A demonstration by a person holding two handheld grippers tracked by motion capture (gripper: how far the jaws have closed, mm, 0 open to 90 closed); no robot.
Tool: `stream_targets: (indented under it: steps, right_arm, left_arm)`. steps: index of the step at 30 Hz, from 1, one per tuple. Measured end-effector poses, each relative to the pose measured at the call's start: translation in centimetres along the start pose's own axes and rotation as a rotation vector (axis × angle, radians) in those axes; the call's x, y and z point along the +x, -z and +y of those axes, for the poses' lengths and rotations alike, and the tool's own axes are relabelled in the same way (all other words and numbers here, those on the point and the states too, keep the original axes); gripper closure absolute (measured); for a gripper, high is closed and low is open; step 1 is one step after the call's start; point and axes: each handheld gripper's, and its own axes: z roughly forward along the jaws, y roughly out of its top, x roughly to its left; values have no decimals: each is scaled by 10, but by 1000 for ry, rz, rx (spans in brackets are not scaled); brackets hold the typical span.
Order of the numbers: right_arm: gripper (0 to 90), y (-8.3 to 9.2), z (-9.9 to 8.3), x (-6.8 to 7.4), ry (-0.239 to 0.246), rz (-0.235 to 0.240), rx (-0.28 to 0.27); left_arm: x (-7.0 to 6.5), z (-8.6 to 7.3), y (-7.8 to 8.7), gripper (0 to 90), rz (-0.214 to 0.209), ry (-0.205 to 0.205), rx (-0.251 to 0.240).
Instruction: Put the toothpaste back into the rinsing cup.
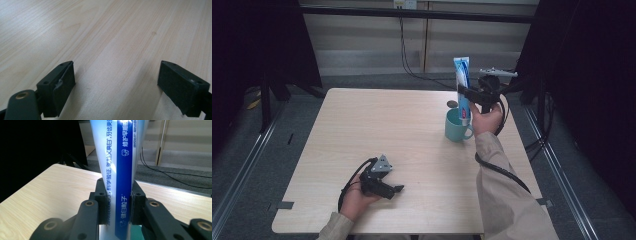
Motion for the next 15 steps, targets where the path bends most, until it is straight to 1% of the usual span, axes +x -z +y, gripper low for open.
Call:
stream_targets:
  steps: [4, 8, 15]
  right_arm:
    - [742, -2, -1, -1, -9, 1, 0]
    - [742, -4, 1, -2, -5, -5, -9]
    - [742, -7, 1, -4, -8, -16, -4]
  left_arm:
    - [0, 0, 0, 140, 0, 0, 0]
    - [0, 0, 0, 140, 0, 0, 0]
    - [0, 0, 0, 140, 0, 0, 0]
